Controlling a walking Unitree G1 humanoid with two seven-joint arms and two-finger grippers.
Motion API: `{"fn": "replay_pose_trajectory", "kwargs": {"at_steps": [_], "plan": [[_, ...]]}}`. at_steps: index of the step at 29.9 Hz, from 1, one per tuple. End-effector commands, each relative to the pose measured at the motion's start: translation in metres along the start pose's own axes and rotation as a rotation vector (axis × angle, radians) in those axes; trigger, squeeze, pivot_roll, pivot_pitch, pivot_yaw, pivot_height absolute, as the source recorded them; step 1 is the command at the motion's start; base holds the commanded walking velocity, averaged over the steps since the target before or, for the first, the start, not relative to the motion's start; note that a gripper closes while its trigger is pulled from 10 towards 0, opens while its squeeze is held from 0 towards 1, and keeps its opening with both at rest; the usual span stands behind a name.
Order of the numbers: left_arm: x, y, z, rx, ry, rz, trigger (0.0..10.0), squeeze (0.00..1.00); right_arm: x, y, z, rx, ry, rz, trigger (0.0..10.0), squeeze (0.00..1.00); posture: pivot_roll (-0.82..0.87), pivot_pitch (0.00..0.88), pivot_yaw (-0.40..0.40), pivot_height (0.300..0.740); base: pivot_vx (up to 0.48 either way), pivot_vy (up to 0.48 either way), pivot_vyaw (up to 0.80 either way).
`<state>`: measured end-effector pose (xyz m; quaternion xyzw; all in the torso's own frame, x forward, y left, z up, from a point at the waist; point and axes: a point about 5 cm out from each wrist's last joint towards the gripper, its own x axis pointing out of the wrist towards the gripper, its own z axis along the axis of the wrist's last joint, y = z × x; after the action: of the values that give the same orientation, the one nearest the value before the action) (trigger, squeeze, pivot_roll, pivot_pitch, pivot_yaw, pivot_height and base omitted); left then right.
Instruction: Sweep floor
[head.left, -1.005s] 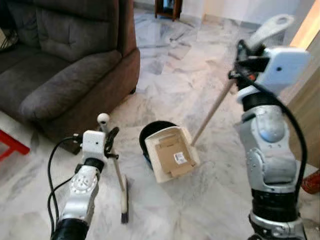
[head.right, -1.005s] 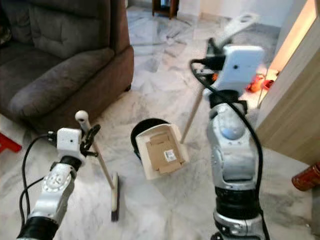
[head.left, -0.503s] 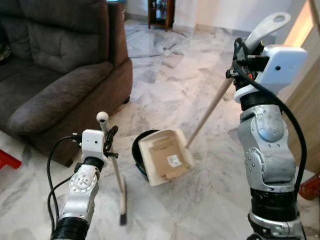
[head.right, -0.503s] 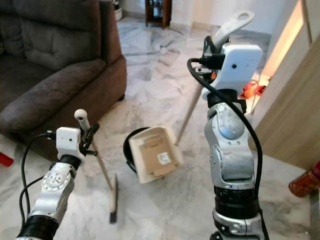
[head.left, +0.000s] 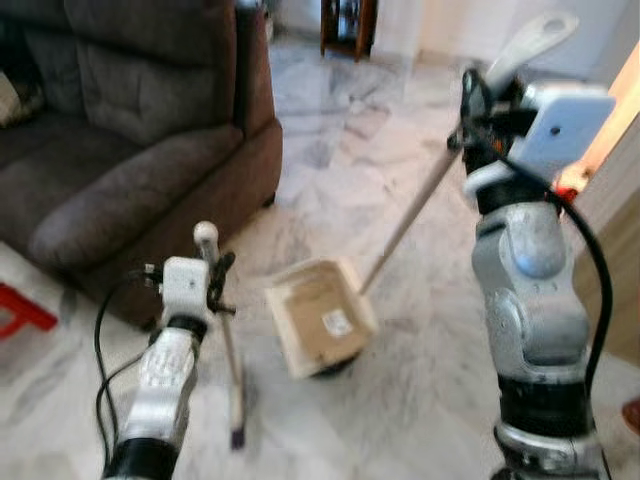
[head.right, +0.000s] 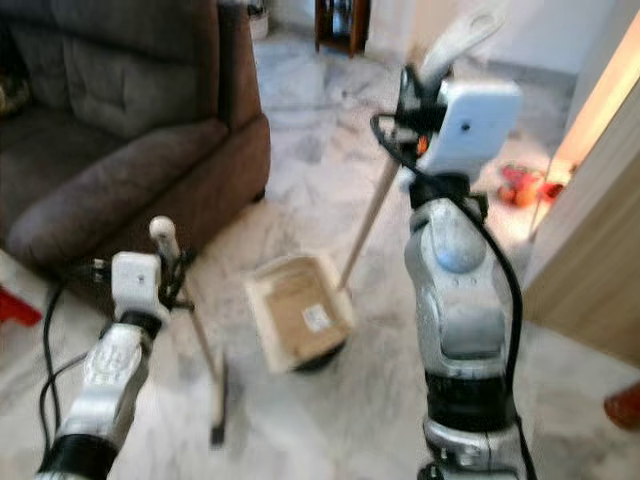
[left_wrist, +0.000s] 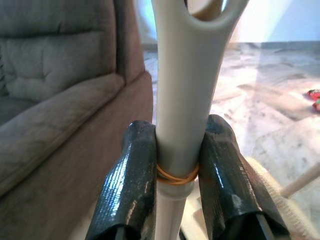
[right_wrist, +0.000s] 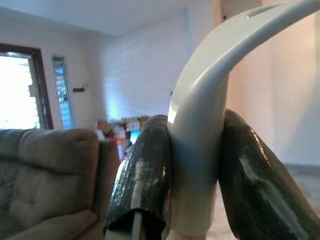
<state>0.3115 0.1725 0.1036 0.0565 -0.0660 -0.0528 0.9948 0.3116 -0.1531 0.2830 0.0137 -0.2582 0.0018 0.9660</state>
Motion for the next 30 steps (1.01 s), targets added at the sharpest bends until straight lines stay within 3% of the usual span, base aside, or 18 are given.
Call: {"fn": "replay_pose_trajectory", "kwargs": {"at_steps": [1, 16, 27, 30], "plan": [[0.0025, 0.0057, 0.0090, 0.009, -0.047, 0.013, 10.0, 0.00, 0.0032, 0.0059, 0.0197, -0.017, -0.100, 0.020, 10.0, 0.00, -0.01, 0.063, 0.008, 0.740, 0.262, 0.000, 0.00], [0.0027, 0.0056, 0.0093, 0.008, -0.047, 0.013, 10.0, 0.00, 0.0028, 0.0081, 0.0224, -0.013, -0.116, 0.034, 10.0, 0.00, -0.01, 0.065, 0.008, 0.740, 0.261, 0.000, 0.00], [0.0026, 0.0053, 0.0089, 0.006, -0.046, 0.014, 10.0, 0.00, 0.0021, 0.0113, 0.0241, -0.015, -0.129, 0.059, 10.0, 0.00, -0.01, 0.072, 0.005, 0.740, 0.260, 0.000, 0.75], [0.0026, 0.0055, 0.0088, 0.006, -0.045, 0.015, 10.0, 0.00, 0.0021, 0.0115, 0.0240, -0.014, -0.130, 0.058, 10.0, 0.00, -0.01, 0.072, 0.005, 0.740, 0.262, 0.000, 0.00]]}}
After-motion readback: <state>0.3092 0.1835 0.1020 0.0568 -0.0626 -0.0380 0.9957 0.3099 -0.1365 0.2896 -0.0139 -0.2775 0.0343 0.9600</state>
